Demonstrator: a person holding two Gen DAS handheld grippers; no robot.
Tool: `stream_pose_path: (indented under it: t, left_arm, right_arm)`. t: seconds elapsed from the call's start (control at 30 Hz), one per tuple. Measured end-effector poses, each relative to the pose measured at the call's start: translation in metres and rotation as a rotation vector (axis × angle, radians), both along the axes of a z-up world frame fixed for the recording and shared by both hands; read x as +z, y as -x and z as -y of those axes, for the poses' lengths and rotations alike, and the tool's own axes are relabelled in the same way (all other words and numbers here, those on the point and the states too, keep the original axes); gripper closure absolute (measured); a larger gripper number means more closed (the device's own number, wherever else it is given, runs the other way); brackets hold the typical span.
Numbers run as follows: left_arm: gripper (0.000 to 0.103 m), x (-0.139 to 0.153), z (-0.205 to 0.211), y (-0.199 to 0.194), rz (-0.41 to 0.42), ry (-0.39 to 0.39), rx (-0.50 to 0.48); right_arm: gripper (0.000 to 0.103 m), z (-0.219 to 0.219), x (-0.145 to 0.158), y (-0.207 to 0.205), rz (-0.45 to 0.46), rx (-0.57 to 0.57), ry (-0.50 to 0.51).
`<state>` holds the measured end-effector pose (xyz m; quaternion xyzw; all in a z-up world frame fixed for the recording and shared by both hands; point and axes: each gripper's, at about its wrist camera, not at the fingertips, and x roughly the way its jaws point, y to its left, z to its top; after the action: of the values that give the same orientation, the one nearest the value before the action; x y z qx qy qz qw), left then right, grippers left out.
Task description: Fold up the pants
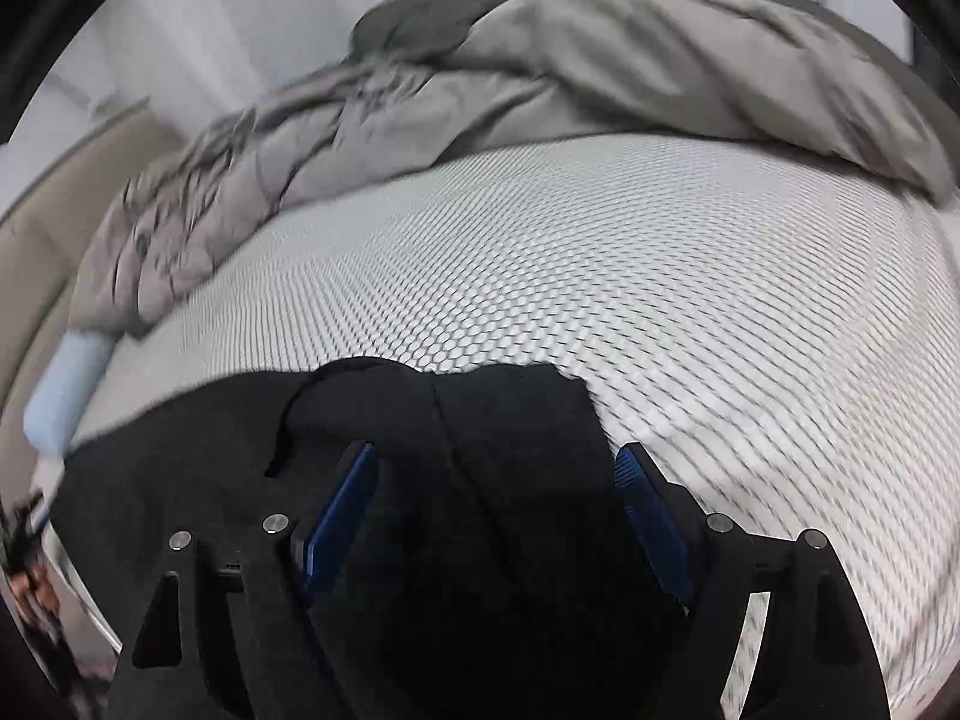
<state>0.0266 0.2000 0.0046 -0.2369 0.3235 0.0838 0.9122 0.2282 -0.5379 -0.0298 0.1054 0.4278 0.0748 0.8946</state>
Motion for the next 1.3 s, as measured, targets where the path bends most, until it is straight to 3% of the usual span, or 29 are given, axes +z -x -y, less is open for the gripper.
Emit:
stream_pose_path:
  t: [0.03, 0.13, 0.23, 0.33, 0.37, 0.47, 0.57, 0.67, 0.8, 0.97, 1.0, 1.07, 1.17, 1.3]
  left_arm:
    - [0.001, -0.003, 0.01, -0.008, -0.008, -0.005, -0.015]
    - [0.001, -0.007, 0.032, -0.025, -0.029, -0.032, -0.066]
    - [0.001, -0.012, 0.047, -0.036, -0.057, -0.074, -0.085]
    - [0.001, -0.019, 0.051, -0.047, -0.088, -0.071, -0.081]
    - [0.001, -0.021, 0.051, -0.048, -0.096, -0.066, -0.074]
    - [0.001, -0.024, 0.043, -0.047, -0.104, -0.052, -0.053]
    - [0.001, -0.015, 0.047, -0.04, -0.069, -0.065, -0.071]
    - [0.001, -0.003, 0.077, -0.036, -0.032, -0.118, -0.155]
    - [0.001, 0.003, 0.162, -0.044, -0.013, -0.159, -0.374]
    - [0.001, -0.019, 0.277, -0.056, -0.061, -0.175, -0.722]
    - [0.001, -0.026, 0.29, -0.058, -0.081, -0.218, -0.745]
    - [0.001, -0.042, 0.303, -0.062, -0.141, -0.303, -0.757]
    - [0.001, -0.047, 0.292, -0.061, -0.139, -0.268, -0.748]
    - [0.001, -0.048, 0.26, -0.058, -0.141, -0.238, -0.712]
  right_arm:
    - [0.02, -0.002, -0.002, -0.009, -0.013, 0.02, -0.003]
    - [0.058, -0.002, -0.005, -0.028, -0.023, 0.039, 0.029]
    - [0.063, 0.0, 0.01, -0.025, 0.067, 0.015, 0.012]
    - [0.057, 0.01, 0.011, -0.029, 0.089, -0.137, 0.037]
    - [0.044, 0.012, 0.003, -0.036, 0.049, -0.163, 0.072]
    - [0.035, 0.015, -0.017, -0.049, -0.066, -0.187, 0.111]
    - [0.018, 0.012, 0.001, -0.023, 0.007, -0.236, 0.128]
    - [0.003, -0.009, 0.022, 0.026, 0.126, -0.184, 0.121]
    - [0.002, -0.069, 0.019, 0.066, 0.138, -0.011, 0.137]
    - [0.002, -0.169, -0.01, 0.097, 0.144, 0.273, 0.145]
    - [0.002, -0.184, -0.02, 0.105, 0.144, 0.326, 0.154]
    - [0.002, -0.207, -0.04, 0.106, 0.143, 0.398, 0.265]
    - [0.002, -0.19, -0.054, 0.107, 0.141, 0.418, 0.341]
    - [0.006, -0.088, -0.049, 0.11, 0.115, 0.156, 0.353]
